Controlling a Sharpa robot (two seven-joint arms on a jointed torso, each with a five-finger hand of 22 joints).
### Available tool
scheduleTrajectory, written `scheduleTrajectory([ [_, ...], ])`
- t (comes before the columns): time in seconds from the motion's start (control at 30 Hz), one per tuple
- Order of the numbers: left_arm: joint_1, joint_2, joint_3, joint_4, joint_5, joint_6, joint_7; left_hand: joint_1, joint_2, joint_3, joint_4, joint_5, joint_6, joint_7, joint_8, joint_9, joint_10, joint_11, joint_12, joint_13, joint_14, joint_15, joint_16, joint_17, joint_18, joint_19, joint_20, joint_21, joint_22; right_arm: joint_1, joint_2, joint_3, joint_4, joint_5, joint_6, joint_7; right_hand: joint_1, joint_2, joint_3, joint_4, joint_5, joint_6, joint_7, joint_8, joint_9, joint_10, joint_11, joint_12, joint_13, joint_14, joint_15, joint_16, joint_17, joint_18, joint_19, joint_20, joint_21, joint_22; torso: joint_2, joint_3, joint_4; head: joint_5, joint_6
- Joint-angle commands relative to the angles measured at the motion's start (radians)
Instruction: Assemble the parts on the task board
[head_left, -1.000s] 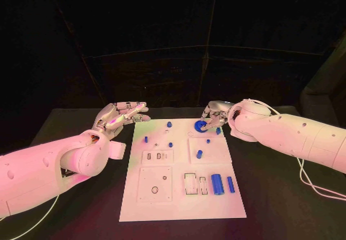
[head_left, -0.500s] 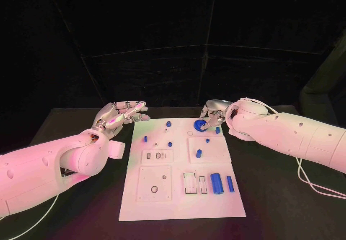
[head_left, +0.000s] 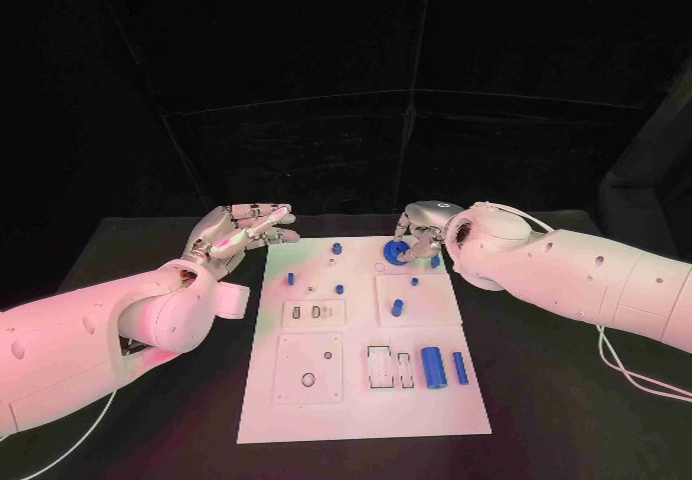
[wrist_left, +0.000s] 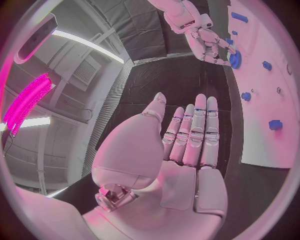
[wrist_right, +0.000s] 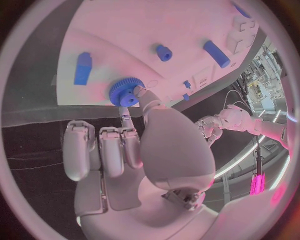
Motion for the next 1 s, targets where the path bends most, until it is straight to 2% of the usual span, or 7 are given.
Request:
scheduleTrajectory([
  [0.03,0.002,-0.001,0.001,0.003,-0.004,0.016,0.001,-0.002,0.009,-0.001,-0.004,-0.004,-0.001,0.003,-0.004,-0.001,-0.004,0.002,-0.003,-0.001,0.004,0.001,-0.002,0.001,0.006,0.007,0.002,-0.007,-0.002,0.003,-0.003,0.001,0.037,-0.011,-0.117,0.001,-0.027,-0.006,0.019,0.005,0.040,0.017,-0.011,-0.006,0.002,0.078,-0.006,0.003,0.226,0.085,-0.008,0.007,0.146,-0.011,0.022,-0.004,0.009,0.052,0.000,-0.0010,0.0013,0.001,0.001],
  [0.2,0.002,-0.002,0.001,0.005,-0.004,0.017,0.000,-0.001,0.009,-0.001,-0.005,-0.004,-0.001,0.003,-0.004,-0.001,-0.004,0.002,-0.003,-0.001,0.004,0.001,-0.003,0.001,0.006,0.007,0.003,-0.007,-0.002,0.003,0.003,0.001,0.084,-0.019,-0.158,-0.009,-0.048,-0.020,0.037,0.011,0.063,0.017,-0.011,-0.009,0.002,0.078,-0.006,0.002,0.226,0.085,-0.008,0.007,0.148,-0.012,0.024,-0.005,0.012,0.059,0.000,-0.0013,0.0030,0.006,0.005],
  [0.3,0.002,-0.002,0.001,0.005,-0.004,0.017,-0.001,-0.001,0.009,0.000,-0.005,-0.004,-0.001,0.003,-0.005,-0.001,-0.004,0.002,-0.003,-0.001,0.004,0.001,-0.003,0.001,0.006,0.007,0.003,-0.007,-0.002,0.003,0.015,0.001,0.098,-0.023,-0.162,-0.017,-0.053,-0.022,0.040,0.013,0.065,0.016,-0.011,-0.010,0.002,0.078,-0.005,0.001,0.225,0.085,-0.008,0.007,0.148,-0.012,0.024,-0.005,0.013,0.059,0.000,-0.0007,0.0037,0.010,0.006],
  [0.43,0.002,-0.002,0.001,0.006,-0.004,0.018,-0.002,-0.001,0.009,0.000,-0.006,-0.004,-0.001,0.003,-0.005,-0.001,-0.005,0.002,-0.004,-0.001,0.003,0.002,-0.004,0.001,0.006,0.007,0.003,-0.008,-0.002,0.003,0.045,0.001,0.106,-0.026,-0.161,-0.028,-0.055,-0.024,0.042,0.014,0.065,0.016,-0.011,-0.010,0.002,0.076,-0.005,-0.001,0.224,0.085,-0.008,0.006,0.146,-0.012,0.024,-0.005,0.013,0.059,0.001,-0.0011,0.0039,0.015,0.002],
  [0.5,0.002,-0.002,0.001,0.005,-0.004,0.018,-0.002,-0.001,0.009,0.000,-0.006,-0.004,-0.001,0.003,-0.005,-0.001,-0.005,0.002,-0.004,-0.001,0.003,0.002,-0.004,0.001,0.006,0.007,0.003,-0.008,-0.002,0.003,0.063,0.001,0.102,-0.028,-0.158,-0.032,-0.057,-0.024,0.044,0.015,0.066,0.015,-0.011,-0.011,0.002,0.075,-0.005,-0.002,0.222,0.084,-0.008,0.006,0.145,-0.012,0.025,-0.005,0.013,0.060,0.001,-0.0005,0.0022,0.019,0.001],
  [0.77,0.002,0.000,0.001,0.004,-0.004,0.019,-0.003,0.000,0.010,0.000,-0.007,-0.004,-0.001,0.003,-0.006,-0.001,-0.005,0.002,-0.005,-0.001,0.003,0.002,-0.005,0.001,0.006,0.007,0.003,-0.008,-0.003,-0.011,0.136,0.000,0.058,-0.049,-0.124,-0.049,-0.062,-0.025,0.053,0.017,0.057,0.013,-0.010,-0.013,0.002,0.072,-0.005,-0.008,0.217,0.084,-0.007,0.005,0.143,-0.012,0.025,-0.004,0.013,0.061,0.001,-0.0003,0.0040,0.027,-0.005],
  [1.0,0.002,0.002,0.001,0.003,-0.004,0.019,-0.003,0.000,0.010,0.001,-0.009,-0.004,-0.001,0.004,-0.006,-0.001,-0.006,0.002,-0.005,-0.001,0.003,0.002,-0.006,0.001,0.006,0.007,0.003,-0.008,-0.003,-0.025,0.180,0.000,0.018,-0.058,-0.079,-0.050,-0.070,-0.028,0.064,0.018,0.037,0.011,-0.009,-0.016,0.002,0.070,-0.004,-0.011,0.215,0.083,-0.006,0.004,0.141,-0.013,0.025,-0.004,0.014,0.062,0.001,0.0007,0.0010,0.033,-0.007],
])
